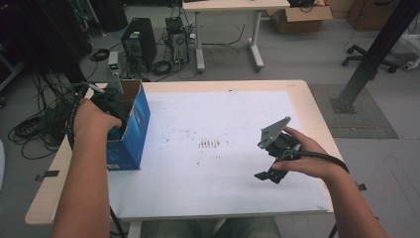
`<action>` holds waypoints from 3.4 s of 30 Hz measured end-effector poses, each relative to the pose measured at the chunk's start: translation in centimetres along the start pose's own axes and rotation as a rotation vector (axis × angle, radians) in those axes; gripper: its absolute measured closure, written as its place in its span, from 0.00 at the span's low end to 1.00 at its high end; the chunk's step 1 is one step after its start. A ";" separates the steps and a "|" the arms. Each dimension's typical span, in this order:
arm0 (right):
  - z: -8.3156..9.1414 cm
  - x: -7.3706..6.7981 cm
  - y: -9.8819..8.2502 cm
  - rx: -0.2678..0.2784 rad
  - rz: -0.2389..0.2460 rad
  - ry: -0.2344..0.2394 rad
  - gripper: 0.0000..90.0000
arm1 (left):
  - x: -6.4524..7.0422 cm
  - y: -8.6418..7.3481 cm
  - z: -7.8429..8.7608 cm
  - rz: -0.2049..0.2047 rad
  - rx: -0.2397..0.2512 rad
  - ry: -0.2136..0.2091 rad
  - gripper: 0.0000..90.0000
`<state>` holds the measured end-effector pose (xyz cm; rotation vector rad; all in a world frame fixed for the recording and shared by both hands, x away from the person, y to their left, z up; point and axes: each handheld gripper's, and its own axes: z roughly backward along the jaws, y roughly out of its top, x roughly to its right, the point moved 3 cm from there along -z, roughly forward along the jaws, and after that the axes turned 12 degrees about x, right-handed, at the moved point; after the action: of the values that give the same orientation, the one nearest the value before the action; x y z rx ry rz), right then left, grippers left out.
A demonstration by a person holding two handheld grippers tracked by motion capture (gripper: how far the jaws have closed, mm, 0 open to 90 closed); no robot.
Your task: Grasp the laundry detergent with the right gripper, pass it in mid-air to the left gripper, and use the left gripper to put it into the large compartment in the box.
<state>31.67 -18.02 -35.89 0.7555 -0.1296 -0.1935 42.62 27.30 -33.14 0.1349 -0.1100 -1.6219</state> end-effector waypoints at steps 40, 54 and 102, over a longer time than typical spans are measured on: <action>0.5 -0.5 0.7 0.010 0.030 0.002 0.03 | 1.1 -0.4 6.1 -0.049 0.062 0.005 0.12; 1.8 -0.5 1.5 0.019 0.045 -0.014 0.03 | 4.2 -0.6 9.6 -0.204 0.120 0.000 0.00; 2.5 2.6 7.0 -0.376 0.186 0.029 0.04 | 18.5 -5.4 9.8 -1.259 0.045 -0.269 0.00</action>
<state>34.66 -15.25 -29.12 0.3690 -0.1305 -0.0269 34.74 8.98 -24.63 0.0015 -0.3082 -2.8934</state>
